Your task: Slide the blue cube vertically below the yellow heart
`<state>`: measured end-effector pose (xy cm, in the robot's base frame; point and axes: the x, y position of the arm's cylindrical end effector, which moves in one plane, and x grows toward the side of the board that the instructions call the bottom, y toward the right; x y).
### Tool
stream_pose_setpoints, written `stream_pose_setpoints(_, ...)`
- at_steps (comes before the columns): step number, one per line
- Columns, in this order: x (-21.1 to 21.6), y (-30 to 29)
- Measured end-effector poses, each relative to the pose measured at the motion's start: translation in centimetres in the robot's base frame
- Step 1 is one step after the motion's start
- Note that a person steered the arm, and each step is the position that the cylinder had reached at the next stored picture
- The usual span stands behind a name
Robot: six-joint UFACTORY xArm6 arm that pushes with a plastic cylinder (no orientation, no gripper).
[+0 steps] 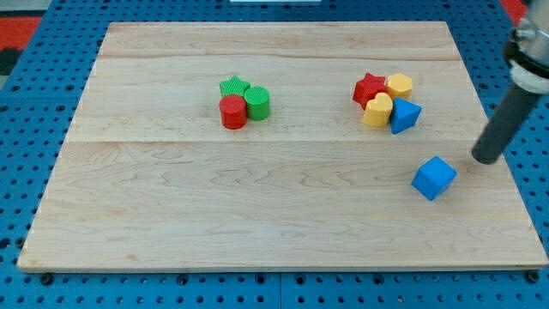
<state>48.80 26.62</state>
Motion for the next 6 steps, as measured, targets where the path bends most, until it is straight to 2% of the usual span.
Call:
stream_pose_setpoints(1,1.8,-7.7)
stream_pose_setpoints(2,1.8,-9.7)
stream_pose_setpoints(3,1.4,-7.6)
stream_pose_setpoints(4,0.7,-2.6)
stream_pose_setpoints(5,4.3,-2.2)
stream_pose_setpoints(6,8.7,-8.5)
